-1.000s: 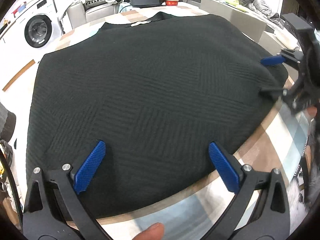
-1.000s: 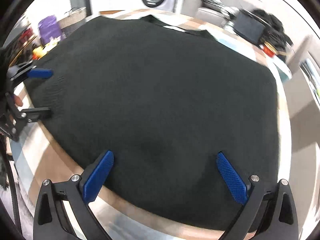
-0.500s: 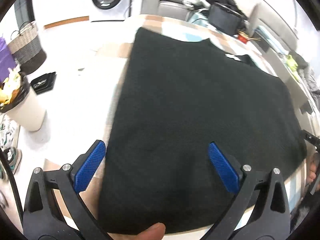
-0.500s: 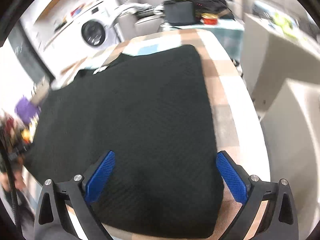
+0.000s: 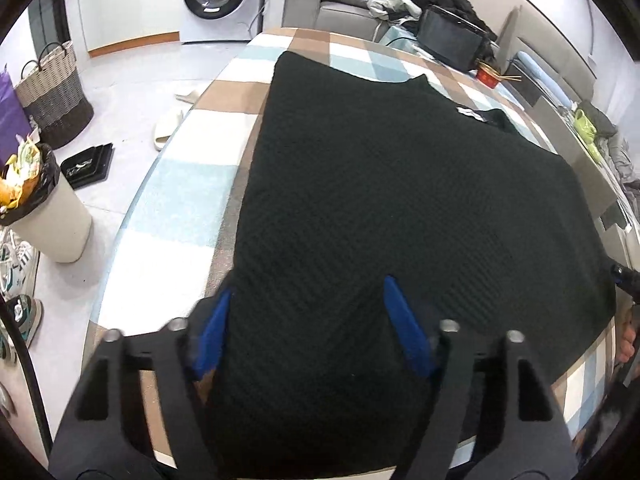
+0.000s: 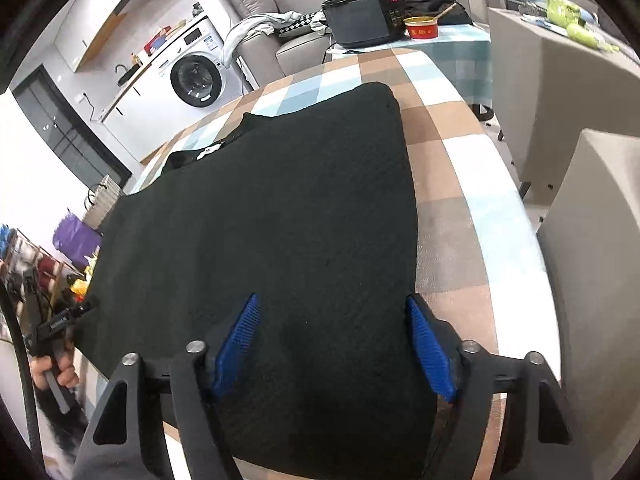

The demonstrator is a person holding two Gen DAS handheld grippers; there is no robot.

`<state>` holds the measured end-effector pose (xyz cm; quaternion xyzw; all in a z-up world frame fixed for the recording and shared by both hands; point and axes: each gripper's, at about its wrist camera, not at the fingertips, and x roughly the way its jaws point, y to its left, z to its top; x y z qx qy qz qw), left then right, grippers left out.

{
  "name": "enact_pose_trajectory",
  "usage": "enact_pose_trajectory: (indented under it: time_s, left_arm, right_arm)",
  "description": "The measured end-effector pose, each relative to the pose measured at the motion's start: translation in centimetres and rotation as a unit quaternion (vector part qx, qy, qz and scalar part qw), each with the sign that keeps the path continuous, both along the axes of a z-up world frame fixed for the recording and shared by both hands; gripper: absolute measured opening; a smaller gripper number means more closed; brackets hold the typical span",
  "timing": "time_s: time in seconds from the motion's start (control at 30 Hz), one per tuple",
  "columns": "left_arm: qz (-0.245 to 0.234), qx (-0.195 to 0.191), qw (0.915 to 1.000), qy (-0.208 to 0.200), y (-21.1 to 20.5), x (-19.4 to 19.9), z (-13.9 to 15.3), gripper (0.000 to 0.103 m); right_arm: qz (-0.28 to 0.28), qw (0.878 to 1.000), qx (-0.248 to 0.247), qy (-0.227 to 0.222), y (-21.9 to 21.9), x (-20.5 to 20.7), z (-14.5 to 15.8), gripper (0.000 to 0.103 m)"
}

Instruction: Fold small clothes

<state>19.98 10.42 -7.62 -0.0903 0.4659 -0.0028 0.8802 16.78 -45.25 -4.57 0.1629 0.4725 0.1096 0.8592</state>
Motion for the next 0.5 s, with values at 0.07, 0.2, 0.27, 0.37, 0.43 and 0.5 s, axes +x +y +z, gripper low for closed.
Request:
enact_pose_trajectory:
  time_s: [0.07,0.2,0.27,0.37,0.43,0.5]
  left_arm:
    - [0.0,0.0,1.0,-0.003,-0.3,-0.2,0.0,0.054]
    - [-0.003,-0.005,0.9999,-0.011,-0.3,-0.4,0.0,0.028]
    - [-0.013,-0.014,0.9997,-0.013,-0.3,-0.4,0.1,0.02]
    - [-0.032,0.004,0.9994,-0.012,-0.9,-0.7,0.2,0.017]
    - [-0.045,0.014,0.9989,-0.007,-1.2,-0.9,0.3,0.017]
    - [-0.066,0.028,0.9974,0.002,-1.6,-1.2,0.5,0.017]
  right_arm:
    - [0.004,1.0,-0.009,-0.003,0.3,-0.1,0.1,0.061]
    - [0.013,0.998,-0.064,-0.007,1.7,0.2,-0.1,0.048]
    - [0.022,0.995,-0.093,-0.009,2.2,0.1,-0.2,0.032]
    - [0.049,0.989,-0.138,-0.013,3.2,-0.3,-0.2,0.026]
    - [0.068,0.985,-0.158,-0.012,3.5,-0.9,-0.2,0.026]
    - [0.075,0.986,-0.152,0.004,3.3,-1.3,0.0,0.026]
